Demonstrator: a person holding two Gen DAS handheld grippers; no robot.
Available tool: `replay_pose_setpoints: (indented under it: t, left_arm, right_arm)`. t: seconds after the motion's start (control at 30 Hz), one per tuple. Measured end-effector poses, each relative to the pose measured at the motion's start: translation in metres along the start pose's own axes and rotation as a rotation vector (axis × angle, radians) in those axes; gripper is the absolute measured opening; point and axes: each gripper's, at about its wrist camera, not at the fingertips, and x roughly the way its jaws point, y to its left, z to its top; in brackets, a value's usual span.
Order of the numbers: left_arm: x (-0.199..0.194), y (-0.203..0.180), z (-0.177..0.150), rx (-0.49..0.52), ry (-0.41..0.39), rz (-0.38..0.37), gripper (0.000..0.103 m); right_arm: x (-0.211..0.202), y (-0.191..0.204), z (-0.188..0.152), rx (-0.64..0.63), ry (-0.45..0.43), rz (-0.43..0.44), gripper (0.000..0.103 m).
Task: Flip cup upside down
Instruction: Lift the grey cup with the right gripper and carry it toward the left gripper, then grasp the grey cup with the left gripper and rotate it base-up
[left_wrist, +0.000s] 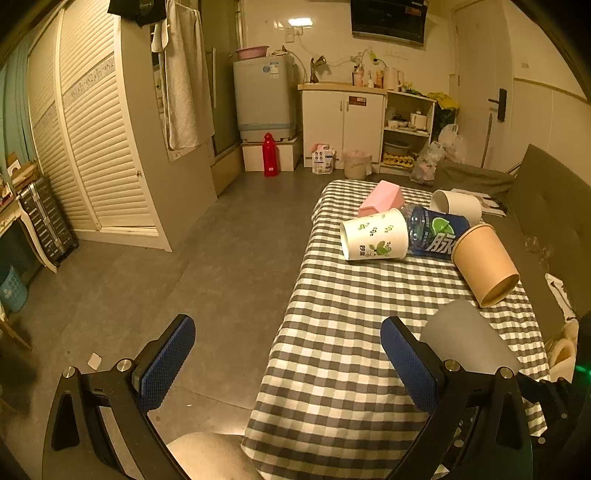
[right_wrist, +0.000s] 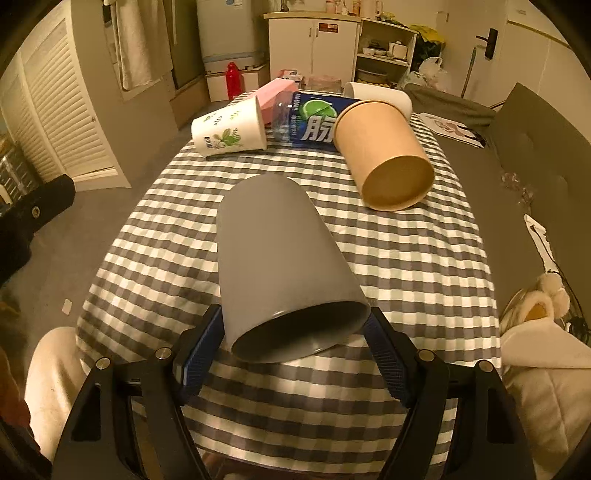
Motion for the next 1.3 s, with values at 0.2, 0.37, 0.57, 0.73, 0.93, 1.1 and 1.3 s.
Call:
replay_pose_setpoints:
  t: [0.2,0.37,0.57,0.73,0.93,1.1,1.3]
  left_arm:
    - [-0.007,-0.002,0.001,0.005,-0.005,0.02,0.103]
    - [-0.014,-0.007,0.009,0.004,-0.008,0.014,0.103]
    - [-0.017,-0.034,0.02,0.027,0.035,-0.021,0.103]
    - [-0.01,-0.065,0.029,0.011,0.096,-0.102,0.103]
    - [0.027,-0.095,0.031,-0.002,0.238,-0.122,0.103]
    - [0.058,-0.1,0.026,-0.031,0.35,-0.133,0.103]
    - [0.085,-0.103,0.017,-0.036,0.446,-0.158,0.102]
  right_arm:
    - [0.0,0.004,0.002,-0.002,0.009,0.059,0.087]
    - [-0.032,-0.003,0.006,-0.042,-0.047,0.087,0.091]
    - [-0.072,-0.05,0.037,-0.034,-0.054,0.069,0.093]
    - [-0.087,-0.084,0.066,-0.053,-0.041,-0.006,0.093]
    - [-0.082,-0.108,0.073,-0.032,-0.051,-0.021,0.093]
    - [-0.065,-0.108,0.072,-0.03,-0.017,-0.052,0.093]
    - [-0.048,-0.106,0.078,-0.014,0.021,-0.04,0.093]
